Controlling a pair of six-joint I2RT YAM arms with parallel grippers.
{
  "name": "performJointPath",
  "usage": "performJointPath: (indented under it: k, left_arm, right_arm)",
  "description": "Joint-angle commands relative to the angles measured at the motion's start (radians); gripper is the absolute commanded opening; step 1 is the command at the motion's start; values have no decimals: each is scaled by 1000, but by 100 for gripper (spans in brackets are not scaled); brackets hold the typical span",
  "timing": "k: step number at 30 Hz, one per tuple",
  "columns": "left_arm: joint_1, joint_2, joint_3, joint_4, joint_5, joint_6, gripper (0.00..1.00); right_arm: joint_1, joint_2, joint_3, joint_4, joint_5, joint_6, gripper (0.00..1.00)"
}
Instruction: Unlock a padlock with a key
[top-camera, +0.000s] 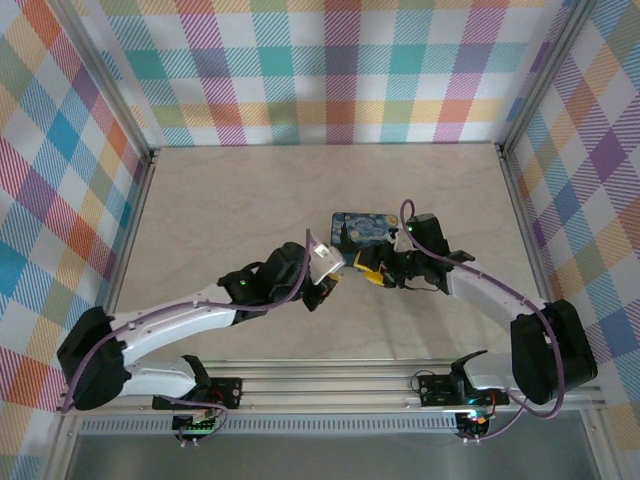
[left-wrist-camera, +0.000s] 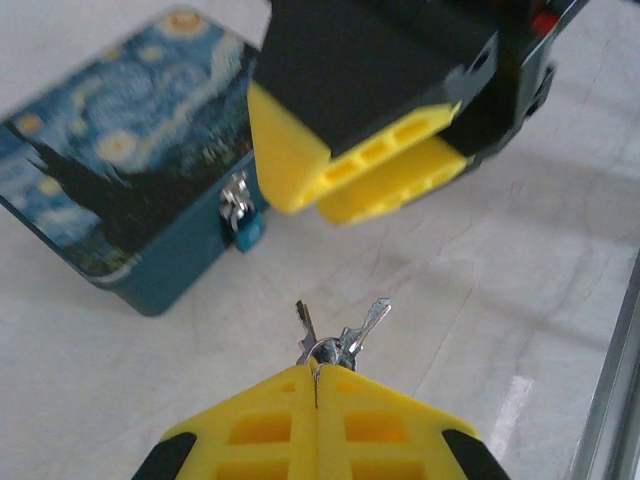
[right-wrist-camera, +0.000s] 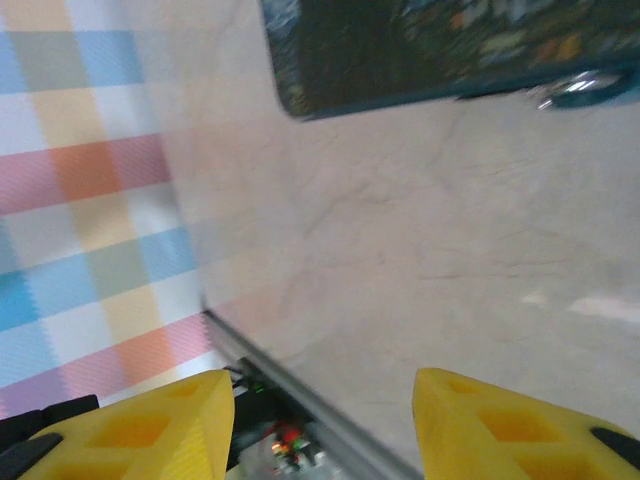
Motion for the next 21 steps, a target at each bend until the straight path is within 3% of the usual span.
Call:
performJointPath:
  k: [1,5,21]
  left_arm:
    - [12,-79,-28,6,-14,81,0]
    - [12,-134,-50,39,-21,98,0]
    - [12,-108,-39,71,0,78,0]
  right_arm:
    - [5,-31,-21,178,-138,148,49]
    - [16,-40,-20,222,-184,197,49]
    - [96,11,17,301,-223,325,45]
